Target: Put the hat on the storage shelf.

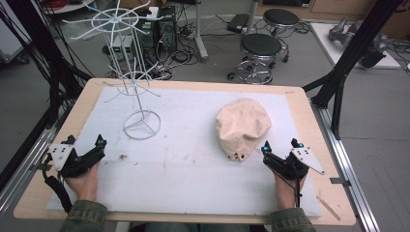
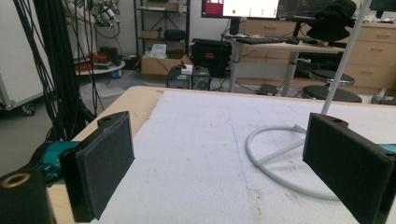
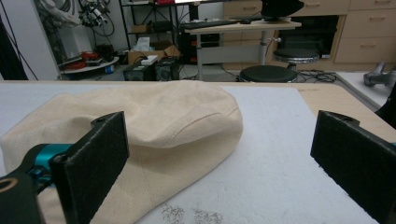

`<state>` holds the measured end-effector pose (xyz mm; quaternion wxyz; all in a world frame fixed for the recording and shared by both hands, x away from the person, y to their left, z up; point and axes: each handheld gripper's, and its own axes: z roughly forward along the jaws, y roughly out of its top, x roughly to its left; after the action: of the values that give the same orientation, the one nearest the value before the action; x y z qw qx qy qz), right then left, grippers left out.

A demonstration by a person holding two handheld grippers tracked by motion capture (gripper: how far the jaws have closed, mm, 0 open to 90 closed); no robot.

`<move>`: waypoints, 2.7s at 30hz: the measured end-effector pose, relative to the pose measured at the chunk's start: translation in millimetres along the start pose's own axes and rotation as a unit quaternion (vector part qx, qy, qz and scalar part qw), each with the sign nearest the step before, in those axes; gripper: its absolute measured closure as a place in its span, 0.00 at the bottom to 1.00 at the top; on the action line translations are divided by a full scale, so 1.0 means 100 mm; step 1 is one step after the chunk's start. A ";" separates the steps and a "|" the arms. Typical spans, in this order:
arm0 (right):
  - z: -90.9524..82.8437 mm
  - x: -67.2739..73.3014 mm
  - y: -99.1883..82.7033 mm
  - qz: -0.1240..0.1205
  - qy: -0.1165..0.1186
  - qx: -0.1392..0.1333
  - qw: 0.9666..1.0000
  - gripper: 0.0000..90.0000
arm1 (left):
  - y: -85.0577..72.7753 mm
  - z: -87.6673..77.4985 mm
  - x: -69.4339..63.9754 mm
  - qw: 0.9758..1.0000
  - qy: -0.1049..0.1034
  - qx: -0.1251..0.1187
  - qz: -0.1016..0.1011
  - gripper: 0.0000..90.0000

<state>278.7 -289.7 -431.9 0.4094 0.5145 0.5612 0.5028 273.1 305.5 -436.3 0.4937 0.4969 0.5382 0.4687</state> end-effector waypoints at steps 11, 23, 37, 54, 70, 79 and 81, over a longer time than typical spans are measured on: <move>0.00 0.00 0.00 0.001 0.001 0.003 1.000 0.04 | 0.00 0.00 0.00 1.000 -0.002 -0.001 -0.005 0.10; 0.00 0.00 0.00 0.002 0.001 0.003 1.000 0.04 | -0.01 0.00 0.01 1.000 -0.003 -0.001 -0.007 0.10; -0.01 -0.01 0.05 0.016 0.010 -0.008 1.000 0.04 | -0.01 0.00 -0.01 1.000 -0.007 -0.001 -0.008 0.10; 0.23 0.03 0.60 0.018 0.017 -0.027 0.999 0.05 | 0.00 -0.01 -0.04 1.000 -0.011 -0.003 -0.010 0.11; 0.52 0.26 0.98 -0.010 0.019 -0.030 0.999 0.05 | 0.00 -0.01 -0.03 1.000 -0.012 -0.007 -0.016 0.11; 0.76 0.28 1.01 0.003 0.008 -0.013 1.000 0.05 | -0.01 0.01 -0.04 1.000 -0.014 -0.008 -0.018 0.11; 0.82 0.26 1.01 0.004 0.004 -0.007 1.000 0.05 | -0.01 0.01 -0.04 1.000 -0.014 -0.009 -0.018 0.11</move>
<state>372.3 -255.3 -344.2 0.4090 0.5119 0.5572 0.5101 274.0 301.8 -436.7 0.5138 0.4891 0.5364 0.4573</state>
